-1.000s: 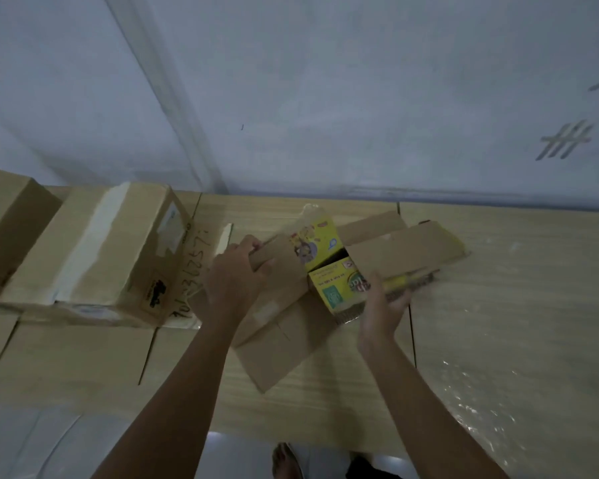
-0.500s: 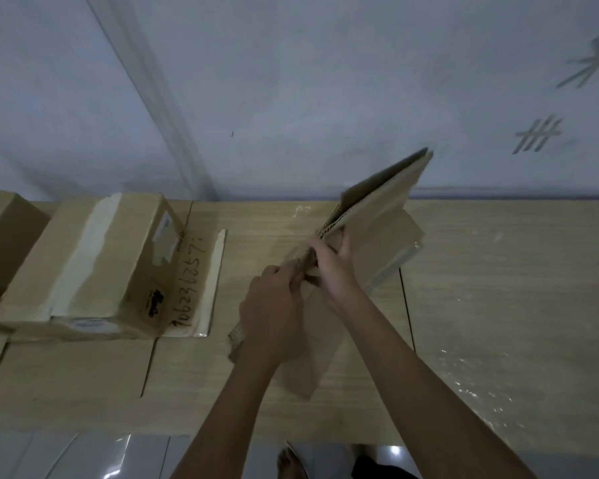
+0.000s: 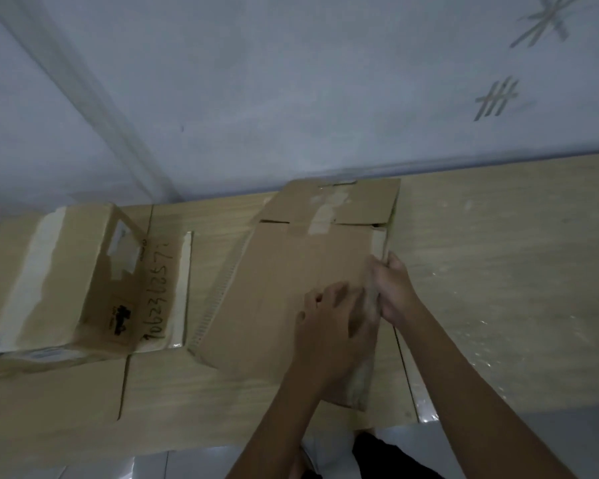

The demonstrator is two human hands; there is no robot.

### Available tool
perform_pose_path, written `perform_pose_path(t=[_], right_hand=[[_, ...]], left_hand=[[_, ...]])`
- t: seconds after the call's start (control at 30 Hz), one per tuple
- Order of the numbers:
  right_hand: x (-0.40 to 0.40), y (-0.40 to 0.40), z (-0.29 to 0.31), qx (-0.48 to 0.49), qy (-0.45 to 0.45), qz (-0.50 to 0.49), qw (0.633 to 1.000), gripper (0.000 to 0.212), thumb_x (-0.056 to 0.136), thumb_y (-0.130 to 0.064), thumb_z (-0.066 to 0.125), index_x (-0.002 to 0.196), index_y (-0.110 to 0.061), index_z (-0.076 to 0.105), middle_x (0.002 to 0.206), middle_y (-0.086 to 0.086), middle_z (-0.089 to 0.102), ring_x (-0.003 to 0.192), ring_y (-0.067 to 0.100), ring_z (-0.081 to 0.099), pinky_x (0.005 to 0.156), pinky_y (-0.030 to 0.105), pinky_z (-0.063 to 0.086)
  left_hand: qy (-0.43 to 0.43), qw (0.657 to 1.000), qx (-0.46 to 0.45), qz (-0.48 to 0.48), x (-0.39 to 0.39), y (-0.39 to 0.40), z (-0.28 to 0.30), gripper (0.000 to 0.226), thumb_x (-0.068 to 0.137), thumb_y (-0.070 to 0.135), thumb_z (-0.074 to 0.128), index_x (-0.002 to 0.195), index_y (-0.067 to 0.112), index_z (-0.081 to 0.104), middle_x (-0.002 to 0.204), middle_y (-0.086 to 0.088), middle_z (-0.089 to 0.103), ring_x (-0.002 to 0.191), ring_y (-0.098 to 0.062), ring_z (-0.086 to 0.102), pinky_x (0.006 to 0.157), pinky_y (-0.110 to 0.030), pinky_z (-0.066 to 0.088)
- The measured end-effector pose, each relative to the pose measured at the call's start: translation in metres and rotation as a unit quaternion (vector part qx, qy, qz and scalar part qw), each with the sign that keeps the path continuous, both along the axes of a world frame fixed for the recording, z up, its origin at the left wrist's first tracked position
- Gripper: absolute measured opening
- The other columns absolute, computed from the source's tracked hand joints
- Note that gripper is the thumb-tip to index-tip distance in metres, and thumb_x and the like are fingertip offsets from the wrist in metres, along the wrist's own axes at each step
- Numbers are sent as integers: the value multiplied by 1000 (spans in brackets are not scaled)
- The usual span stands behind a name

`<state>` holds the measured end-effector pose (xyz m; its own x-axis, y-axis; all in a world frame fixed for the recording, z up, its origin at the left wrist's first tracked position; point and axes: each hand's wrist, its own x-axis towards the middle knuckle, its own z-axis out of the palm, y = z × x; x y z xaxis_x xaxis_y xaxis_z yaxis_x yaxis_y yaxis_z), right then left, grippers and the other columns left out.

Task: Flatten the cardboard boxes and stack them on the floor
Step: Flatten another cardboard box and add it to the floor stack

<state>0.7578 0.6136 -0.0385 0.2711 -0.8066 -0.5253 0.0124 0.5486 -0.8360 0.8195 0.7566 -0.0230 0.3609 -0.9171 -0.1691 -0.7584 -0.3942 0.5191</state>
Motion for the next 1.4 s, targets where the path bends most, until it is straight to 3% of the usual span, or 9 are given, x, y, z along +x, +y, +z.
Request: perform_pose_path(t=[0.13,0.37,0.43,0.63,0.77,0.93,1.07,1.27,1.4], right_hand=[[-50,-27,-38,1,70,-8,998,22,97,-7,54,117,-3,61,97,15,72,76,27,69,64,35,59],[-102,-52,-87,-96,290,57,951,32,97,-19,50,127,-8,51,112,18,65,93,33,65,80,42,55],[-108,-54,-93,-109,303,47,946,25,96,-17,51,120,-8,55,103,14,66,85,27,63,73,34,52],[-115,-54,-114,-105,285,7,953,20,94,-12,55,113,-12,62,95,4,67,87,22,63,73,27,47],[-112,-51,-115,-109,264,-23,958,18,94,-10,57,109,-17,63,92,0,68,85,19,65,71,26,49],[-109,-43,-98,-116,210,-51,969,14,93,-9,60,103,-18,63,90,8,71,75,18,63,72,35,54],[-114,-27,-80,-112,163,-74,977,14,94,-9,60,106,-14,64,89,11,71,75,20,65,69,35,53],[-141,0,-46,-143,123,-133,973,21,96,-12,59,101,-30,68,95,13,75,84,28,70,81,49,56],[-175,9,-14,-174,116,-157,965,27,97,-13,58,99,-38,69,99,6,76,91,26,73,81,41,58]], left_hand=[[54,998,3,44,13,-30,-32,51,97,55,47,142,32,52,144,6,47,131,-24,37,111,-37,32],[-13,986,165,31,57,-72,-111,47,98,44,47,145,39,44,147,-6,39,132,-39,39,106,-49,41],[-55,983,165,66,65,-78,-127,48,93,47,51,141,44,44,142,-1,37,124,-34,40,98,-50,46],[4,955,108,275,77,-101,-149,88,71,71,70,145,38,34,149,-3,27,126,-41,35,100,-58,42],[35,939,109,324,84,-109,-145,105,63,69,80,148,25,37,144,-13,43,127,-44,44,101,-52,42],[146,940,65,300,112,-101,-148,61,78,57,76,117,11,68,112,-10,72,107,-30,67,81,-30,48],[213,935,1,285,112,-91,-133,30,93,43,65,109,19,60,102,-4,66,101,-29,65,78,-32,45],[348,882,-137,287,89,-81,-96,28,89,36,75,104,14,68,92,-1,72,77,-12,62,72,-32,52],[369,867,-202,269,42,-77,-61,28,89,32,76,109,13,68,97,-3,74,79,-9,65,71,-24,51]])
